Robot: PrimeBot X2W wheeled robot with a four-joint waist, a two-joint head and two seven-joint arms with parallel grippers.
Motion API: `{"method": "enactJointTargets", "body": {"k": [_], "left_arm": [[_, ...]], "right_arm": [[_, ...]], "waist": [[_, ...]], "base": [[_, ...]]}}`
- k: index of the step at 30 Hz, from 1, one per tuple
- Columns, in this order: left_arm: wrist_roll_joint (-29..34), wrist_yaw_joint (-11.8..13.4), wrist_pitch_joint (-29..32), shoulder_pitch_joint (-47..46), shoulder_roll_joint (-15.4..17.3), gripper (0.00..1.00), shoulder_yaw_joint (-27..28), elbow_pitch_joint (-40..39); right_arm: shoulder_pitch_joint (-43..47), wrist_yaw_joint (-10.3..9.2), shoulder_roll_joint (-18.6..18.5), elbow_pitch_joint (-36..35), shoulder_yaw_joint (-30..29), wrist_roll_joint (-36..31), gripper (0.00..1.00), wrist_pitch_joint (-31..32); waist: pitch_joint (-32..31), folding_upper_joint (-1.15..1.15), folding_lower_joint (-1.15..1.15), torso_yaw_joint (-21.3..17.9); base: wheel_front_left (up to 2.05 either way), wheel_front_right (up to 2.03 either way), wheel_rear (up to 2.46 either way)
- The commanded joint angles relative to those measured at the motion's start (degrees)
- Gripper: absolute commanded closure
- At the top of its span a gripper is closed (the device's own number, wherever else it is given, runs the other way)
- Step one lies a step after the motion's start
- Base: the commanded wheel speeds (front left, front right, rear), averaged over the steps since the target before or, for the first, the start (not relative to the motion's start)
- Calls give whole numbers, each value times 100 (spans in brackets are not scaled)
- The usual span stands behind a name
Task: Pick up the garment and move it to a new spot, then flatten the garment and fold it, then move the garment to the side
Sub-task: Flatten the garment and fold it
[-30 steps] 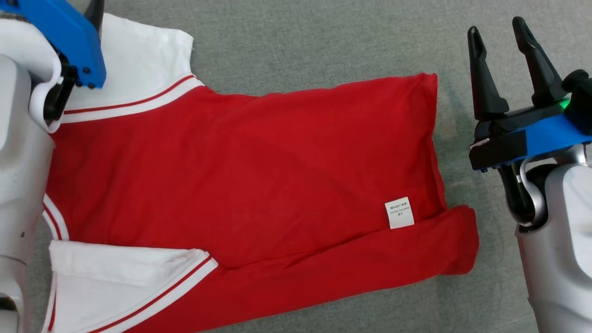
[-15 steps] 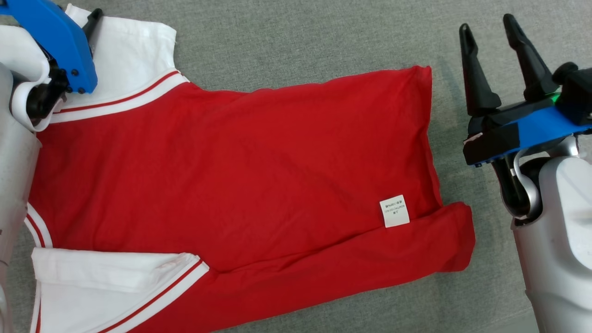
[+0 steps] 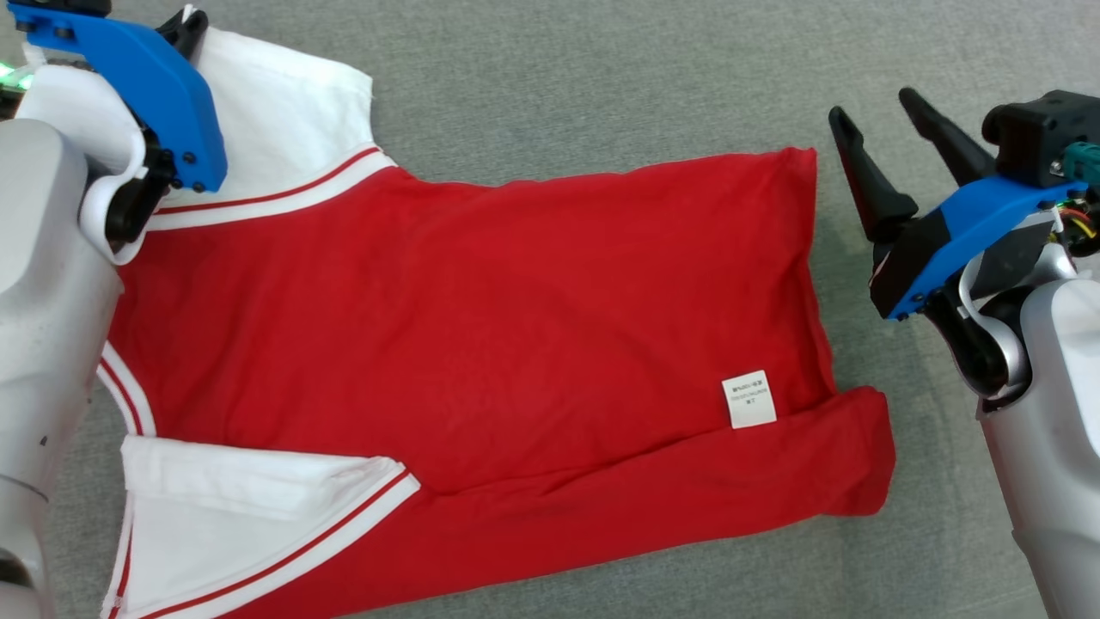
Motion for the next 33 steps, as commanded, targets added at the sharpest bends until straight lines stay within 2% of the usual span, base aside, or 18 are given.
{"method": "enactJointTargets", "body": {"k": [1,14,15,16,17,18,25,33], "left_arm": [[-31,-9,-100,-80,-56,100,-61,-17],[-219,-10,-612,-353,-234,100,-571,-113],[-251,-10,-644,-368,-233,100,-592,-108],[-266,-10,-664,-387,-236,100,-619,-100],[-292,-10,-696,-405,-237,100,-652,-90],[-318,-10,-726,-431,-244,100,-679,-89],[-455,-10,-1156,-433,-272,100,-757,-19],[-662,-10,-1739,-140,-310,100,-840,-62]], "right_arm": [[78,3,-50,70,32,99,0,101],[103,4,-156,866,379,392,0,580],[102,4,-170,902,418,414,21,608],[87,4,-165,929,432,458,51,620],[66,4,-138,962,417,526,56,613],[53,4,-136,1010,421,567,100,645],[-248,2,-234,1132,241,447,100,-11],[-262,3,-153,1586,137,158,100,-882]], "waist": [[-2,0,0,69],[83,0,0,454],[84,0,0,464],[88,0,0,474],[93,0,0,484],[100,0,0,498],[-29,0,0,620],[-528,0,0,809]], "base": [[0,0,0],[0,0,0],[0,0,0],[0,0,0],[0,0,0],[0,0,0],[0,0,0],[0,0,0]]}}
